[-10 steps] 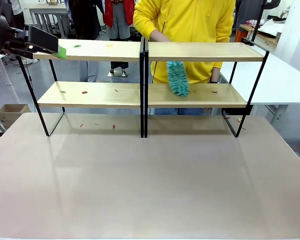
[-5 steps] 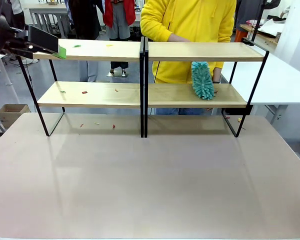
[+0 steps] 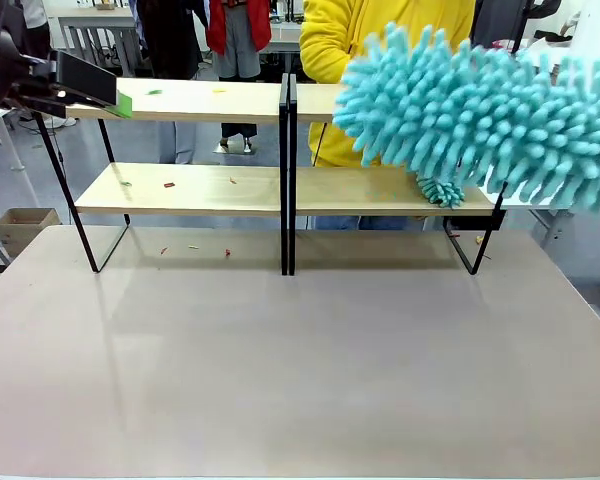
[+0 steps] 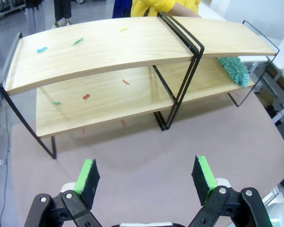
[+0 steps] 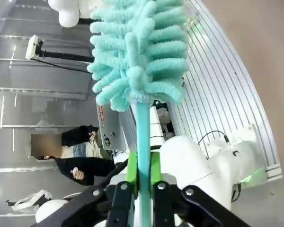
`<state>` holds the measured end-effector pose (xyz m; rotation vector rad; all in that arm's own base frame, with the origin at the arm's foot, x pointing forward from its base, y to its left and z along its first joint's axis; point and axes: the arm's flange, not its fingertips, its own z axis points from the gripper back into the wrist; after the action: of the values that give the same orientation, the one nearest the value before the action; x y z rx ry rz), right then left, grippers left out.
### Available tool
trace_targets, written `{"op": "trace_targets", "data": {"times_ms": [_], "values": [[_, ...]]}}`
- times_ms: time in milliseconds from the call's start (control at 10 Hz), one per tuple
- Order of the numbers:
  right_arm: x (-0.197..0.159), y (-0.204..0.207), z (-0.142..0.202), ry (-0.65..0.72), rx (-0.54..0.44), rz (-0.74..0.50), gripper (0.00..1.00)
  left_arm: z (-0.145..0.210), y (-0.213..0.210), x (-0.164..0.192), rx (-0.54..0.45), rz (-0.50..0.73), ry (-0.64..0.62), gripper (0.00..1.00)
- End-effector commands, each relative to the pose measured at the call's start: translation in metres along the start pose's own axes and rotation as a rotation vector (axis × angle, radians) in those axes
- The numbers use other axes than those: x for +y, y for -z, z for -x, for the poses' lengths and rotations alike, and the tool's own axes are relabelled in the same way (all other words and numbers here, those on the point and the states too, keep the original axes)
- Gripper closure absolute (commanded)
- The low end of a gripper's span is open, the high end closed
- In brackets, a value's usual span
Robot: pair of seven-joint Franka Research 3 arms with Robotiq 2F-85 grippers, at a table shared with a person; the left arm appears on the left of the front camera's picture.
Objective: Clean the shelves.
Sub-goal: Clean another randomly selected level of the Shelf with the Duster.
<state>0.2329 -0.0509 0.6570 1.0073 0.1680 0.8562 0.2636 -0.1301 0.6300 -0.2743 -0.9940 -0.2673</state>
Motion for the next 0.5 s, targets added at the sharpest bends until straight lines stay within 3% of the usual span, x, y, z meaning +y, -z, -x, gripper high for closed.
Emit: {"op": "trace_targets", "data": {"times_ms": [0,200,400], "values": [[-0.013,0.044,-0.048,0.095,0.174,0.041,0.88,0.000,-0.001,0.001,-0.002,-0.003,0.000,0.00],[-0.038,0.109,-0.106,0.131,0.262,0.122,0.88,0.000,-0.001,0.001,-0.002,-0.003,0.000,0.00],[-0.056,0.186,-0.156,0.117,0.201,0.270,0.88,0.000,-0.001,0.001,-0.002,-0.003,0.000,0.00]]}}
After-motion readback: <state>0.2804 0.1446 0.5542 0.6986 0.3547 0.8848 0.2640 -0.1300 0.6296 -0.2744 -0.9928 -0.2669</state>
